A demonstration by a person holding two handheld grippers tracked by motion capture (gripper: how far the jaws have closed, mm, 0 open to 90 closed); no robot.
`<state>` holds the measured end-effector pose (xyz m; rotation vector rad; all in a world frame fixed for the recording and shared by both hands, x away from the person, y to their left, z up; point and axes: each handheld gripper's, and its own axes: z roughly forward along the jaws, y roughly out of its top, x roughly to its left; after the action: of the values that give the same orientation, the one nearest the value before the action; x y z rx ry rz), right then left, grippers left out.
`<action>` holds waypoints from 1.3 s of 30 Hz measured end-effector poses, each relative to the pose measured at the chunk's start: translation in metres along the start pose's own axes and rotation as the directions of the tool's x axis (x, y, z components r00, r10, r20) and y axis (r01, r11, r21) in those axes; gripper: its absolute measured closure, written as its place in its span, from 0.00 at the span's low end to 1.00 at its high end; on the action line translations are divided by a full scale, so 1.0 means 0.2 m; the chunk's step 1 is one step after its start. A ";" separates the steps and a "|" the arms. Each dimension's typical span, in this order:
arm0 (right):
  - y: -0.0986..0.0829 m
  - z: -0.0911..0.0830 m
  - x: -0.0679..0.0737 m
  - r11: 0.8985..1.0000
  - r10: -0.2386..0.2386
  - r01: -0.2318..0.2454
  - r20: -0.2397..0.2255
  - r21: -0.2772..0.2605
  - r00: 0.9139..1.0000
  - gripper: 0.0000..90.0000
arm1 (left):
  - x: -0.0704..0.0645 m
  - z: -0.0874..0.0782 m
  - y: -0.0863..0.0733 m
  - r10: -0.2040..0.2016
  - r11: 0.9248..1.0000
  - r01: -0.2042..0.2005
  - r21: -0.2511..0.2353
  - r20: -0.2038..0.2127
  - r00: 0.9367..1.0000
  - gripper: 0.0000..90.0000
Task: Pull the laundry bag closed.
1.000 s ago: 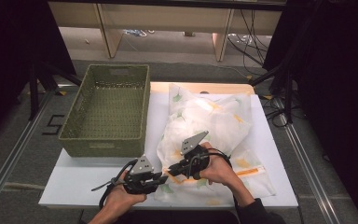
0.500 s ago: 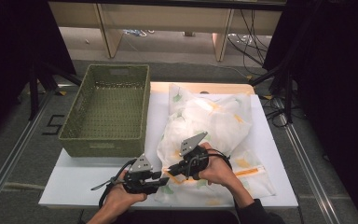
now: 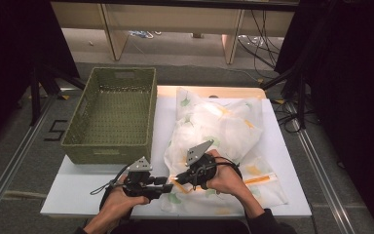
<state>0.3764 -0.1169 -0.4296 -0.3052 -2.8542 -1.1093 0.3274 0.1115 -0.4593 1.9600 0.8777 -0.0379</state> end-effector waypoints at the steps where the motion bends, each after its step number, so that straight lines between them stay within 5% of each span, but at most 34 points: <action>1: 0.00 0.00 -0.01 1.000 -0.019 0.019 0.002 -0.005 1.000 0.94 | 0.00 0.00 0.01 -0.004 1.000 0.004 -0.005 0.011 1.000 0.71; 7: 0.00 0.01 -0.01 0.999 -0.047 0.047 -0.004 -0.009 0.999 0.94 | 0.03 0.01 0.01 -0.045 0.998 0.046 -0.031 0.029 0.999 0.82; 18: 0.00 -0.01 -0.01 1.000 -0.008 0.008 -0.019 -0.022 1.000 0.93 | 0.00 0.00 0.02 0.096 0.995 -0.097 -0.012 -0.036 0.995 0.91; 21: 0.00 -0.01 -0.01 1.000 -0.011 0.011 -0.025 -0.022 1.000 0.93 | -0.02 0.00 0.02 0.072 0.997 -0.073 -0.020 -0.049 0.996 0.91; 26: 0.00 -0.01 -0.01 1.000 0.020 -0.021 -0.030 -0.024 0.999 0.92 | -0.02 0.00 0.02 0.105 0.994 -0.106 -0.015 -0.052 0.993 0.91; 30: 0.00 0.00 -0.01 1.000 -0.019 0.018 -0.033 -0.025 0.999 0.94 | -0.02 0.00 0.02 0.096 0.995 -0.096 -0.007 -0.048 0.994 0.91; 39: 0.00 0.00 -0.01 1.000 -0.017 0.016 -0.028 -0.017 0.999 0.98 | -0.03 0.00 0.03 0.130 0.991 -0.131 -0.011 -0.061 0.990 0.91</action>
<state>0.3789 -0.1179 -0.4301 -0.2655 -2.8296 -1.1321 0.3261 0.1060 -0.4528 2.0097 0.7841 0.1046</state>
